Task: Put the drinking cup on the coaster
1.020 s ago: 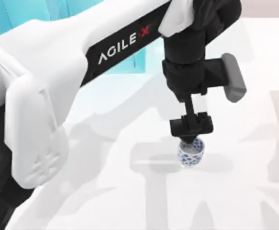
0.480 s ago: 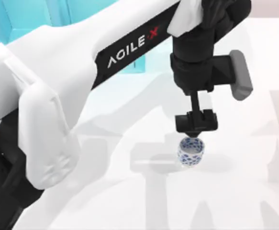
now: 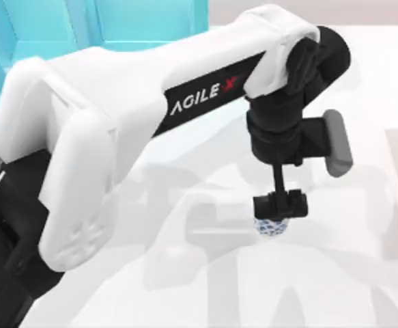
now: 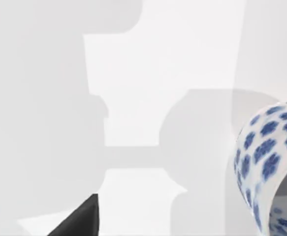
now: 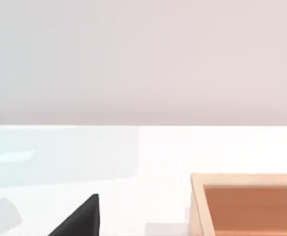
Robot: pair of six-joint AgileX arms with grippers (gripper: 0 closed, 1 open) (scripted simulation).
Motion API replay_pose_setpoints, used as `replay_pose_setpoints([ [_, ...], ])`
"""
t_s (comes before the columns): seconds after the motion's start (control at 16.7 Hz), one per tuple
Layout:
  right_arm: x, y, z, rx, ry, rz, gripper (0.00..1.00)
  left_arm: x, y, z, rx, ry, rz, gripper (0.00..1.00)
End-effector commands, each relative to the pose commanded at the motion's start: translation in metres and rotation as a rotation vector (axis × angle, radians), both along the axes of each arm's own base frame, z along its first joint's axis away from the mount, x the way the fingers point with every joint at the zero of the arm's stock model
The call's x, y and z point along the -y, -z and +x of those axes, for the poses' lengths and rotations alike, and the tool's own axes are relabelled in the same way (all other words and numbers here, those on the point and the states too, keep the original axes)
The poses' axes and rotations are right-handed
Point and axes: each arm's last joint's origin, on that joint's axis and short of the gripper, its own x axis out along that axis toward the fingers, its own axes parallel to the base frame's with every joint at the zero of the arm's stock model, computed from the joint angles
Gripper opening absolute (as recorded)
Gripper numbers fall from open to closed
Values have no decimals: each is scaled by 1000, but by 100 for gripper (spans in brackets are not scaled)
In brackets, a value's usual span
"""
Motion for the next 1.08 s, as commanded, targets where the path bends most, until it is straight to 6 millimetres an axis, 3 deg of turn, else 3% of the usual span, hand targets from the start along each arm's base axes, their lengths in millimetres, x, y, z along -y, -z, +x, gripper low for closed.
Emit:
replay_pose_setpoints([
  [0.18,0,0,0,0,0,0,100,0,27,-3,-3,0,3,100],
  [0.48,0,0,0,0,0,0,100,0,31,-3,-3,0,3,100],
  [1.08,0,0,0,0,0,0,100,0,31,-3,-3,0,3,25],
])
